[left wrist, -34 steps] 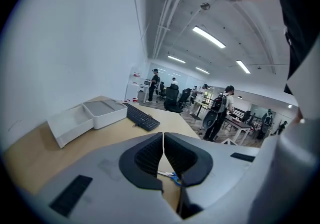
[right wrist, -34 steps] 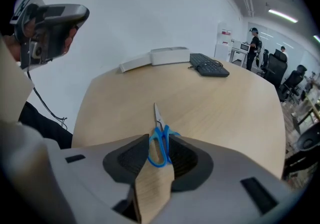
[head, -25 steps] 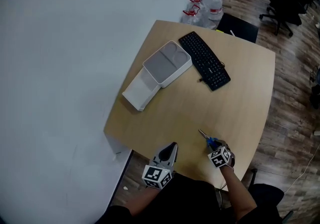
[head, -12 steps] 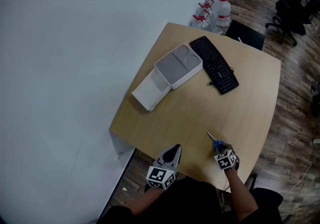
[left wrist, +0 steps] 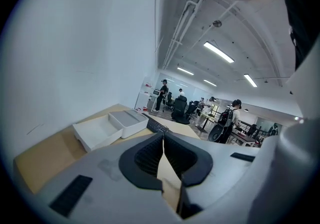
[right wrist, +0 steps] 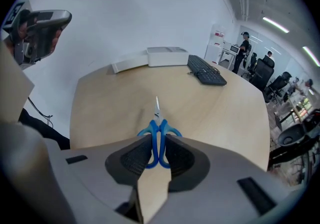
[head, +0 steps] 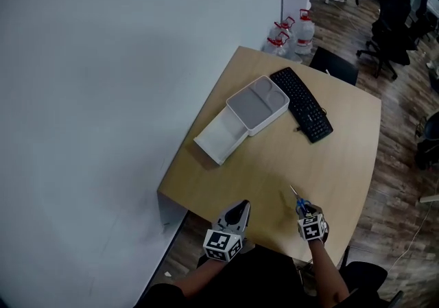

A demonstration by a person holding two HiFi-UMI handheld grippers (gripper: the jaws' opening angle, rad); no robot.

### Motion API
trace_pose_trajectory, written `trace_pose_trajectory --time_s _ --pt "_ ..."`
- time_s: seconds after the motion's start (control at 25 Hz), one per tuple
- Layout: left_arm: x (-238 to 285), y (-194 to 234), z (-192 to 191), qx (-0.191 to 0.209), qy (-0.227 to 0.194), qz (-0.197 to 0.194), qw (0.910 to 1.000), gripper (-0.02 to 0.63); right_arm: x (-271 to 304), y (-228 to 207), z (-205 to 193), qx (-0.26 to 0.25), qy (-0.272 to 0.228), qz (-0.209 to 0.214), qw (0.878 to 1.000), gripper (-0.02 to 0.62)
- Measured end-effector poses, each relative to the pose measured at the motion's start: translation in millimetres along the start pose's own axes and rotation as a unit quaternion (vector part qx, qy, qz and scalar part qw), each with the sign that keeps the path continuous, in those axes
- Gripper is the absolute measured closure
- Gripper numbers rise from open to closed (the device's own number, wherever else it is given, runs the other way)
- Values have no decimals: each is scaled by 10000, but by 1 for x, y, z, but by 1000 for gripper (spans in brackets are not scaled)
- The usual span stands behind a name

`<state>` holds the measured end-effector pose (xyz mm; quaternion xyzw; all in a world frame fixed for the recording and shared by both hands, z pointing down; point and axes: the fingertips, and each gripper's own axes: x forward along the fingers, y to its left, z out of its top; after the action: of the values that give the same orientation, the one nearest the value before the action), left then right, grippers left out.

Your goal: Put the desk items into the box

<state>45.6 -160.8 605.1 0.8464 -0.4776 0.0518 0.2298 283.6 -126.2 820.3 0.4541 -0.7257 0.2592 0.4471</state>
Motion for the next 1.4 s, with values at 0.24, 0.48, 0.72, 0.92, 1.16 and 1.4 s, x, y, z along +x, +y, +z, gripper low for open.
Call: trace_pose_trajectory --time_s 0.24,0.48,0.72,0.92,1.16,1.4 --pt "-23 50 19 36 -42 -160 9999 586 -12 43 60 179 -299 -248 9991 454" --pt "-57 92 30 127 -61 -441 9989 586 -15 99 115 -77 -592 -573 9966 454" --pt "-84 131 31 75 -70 -517 9986 586 -10 150 162 271 -807 -540 9949 454" --pt "-99 148 35 49 -165 -504 9986 586 -4 177 196 472 -1038 -448 9925 454" --pt "-104 162 35 151 -333 -457 9983 586 21 194 233 565 -1236 -317 9902 454" --pt "-108 179 54 539 -458 -362 9968 586 59 204 277 655 -1277 -187 9895 454"
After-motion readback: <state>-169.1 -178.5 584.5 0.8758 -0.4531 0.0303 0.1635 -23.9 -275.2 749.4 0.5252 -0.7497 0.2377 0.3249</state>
